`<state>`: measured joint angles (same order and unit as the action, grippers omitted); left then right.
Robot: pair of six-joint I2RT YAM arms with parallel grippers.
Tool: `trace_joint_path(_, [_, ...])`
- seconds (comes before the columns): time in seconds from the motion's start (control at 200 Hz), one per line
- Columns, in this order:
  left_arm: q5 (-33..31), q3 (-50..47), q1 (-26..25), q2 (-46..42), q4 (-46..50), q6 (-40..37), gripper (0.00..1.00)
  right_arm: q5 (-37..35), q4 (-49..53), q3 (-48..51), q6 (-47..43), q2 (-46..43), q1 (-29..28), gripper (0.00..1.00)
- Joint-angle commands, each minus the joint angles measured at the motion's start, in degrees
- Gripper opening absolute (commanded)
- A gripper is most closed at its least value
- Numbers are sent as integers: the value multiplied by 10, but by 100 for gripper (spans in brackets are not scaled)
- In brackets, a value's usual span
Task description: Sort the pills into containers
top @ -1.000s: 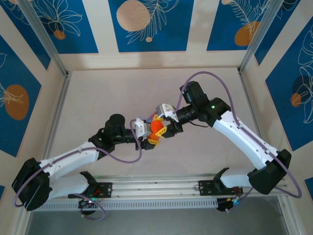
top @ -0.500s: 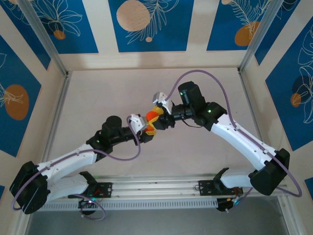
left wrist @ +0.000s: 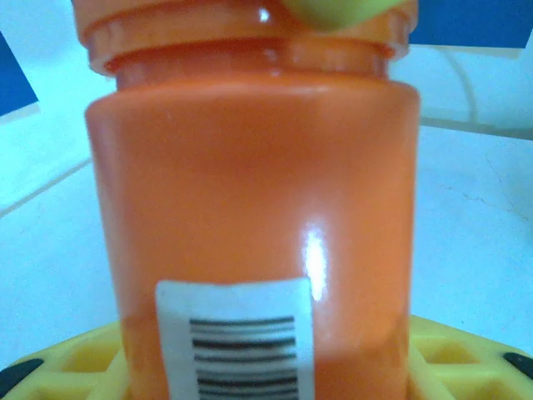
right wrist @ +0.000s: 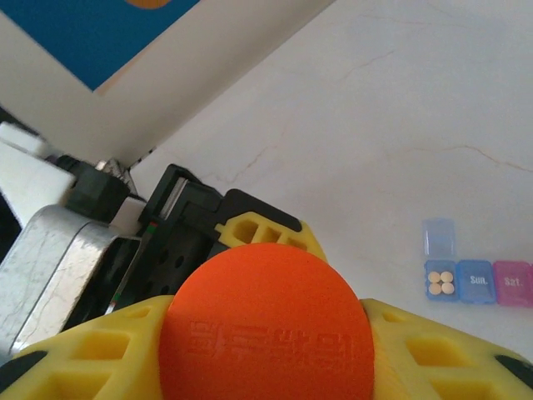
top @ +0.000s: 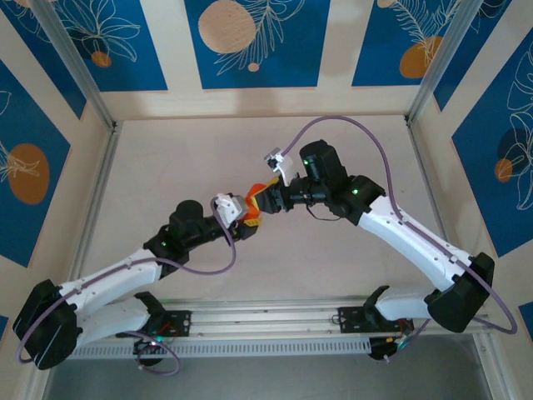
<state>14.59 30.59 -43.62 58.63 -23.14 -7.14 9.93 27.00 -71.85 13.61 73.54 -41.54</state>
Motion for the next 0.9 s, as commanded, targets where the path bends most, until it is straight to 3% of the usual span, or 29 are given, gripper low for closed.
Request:
trace_joint_path(0.0, [67, 27, -15, -49, -203, -41, 0, -132, 71, 33, 75, 32, 4, 0])
trace_joint_path(0.265, [82, 29, -20, -37, -178, -55, 0, -130, 58, 19, 159, 32, -7, 10])
trace_joint_path(0.445, [62, 28, -19, -29, -158, -63, 0, -154, 41, 27, 200, 10, -10, 23])
trace_joint_path(0.69, [56, 26, -20, -2, -135, -72, 0, -176, 42, 24, 208, -7, -11, 32])
trace_joint_path(0.895, [54, 20, -19, 22, -138, -73, 0, -172, 42, 21, 209, -16, -11, 47])
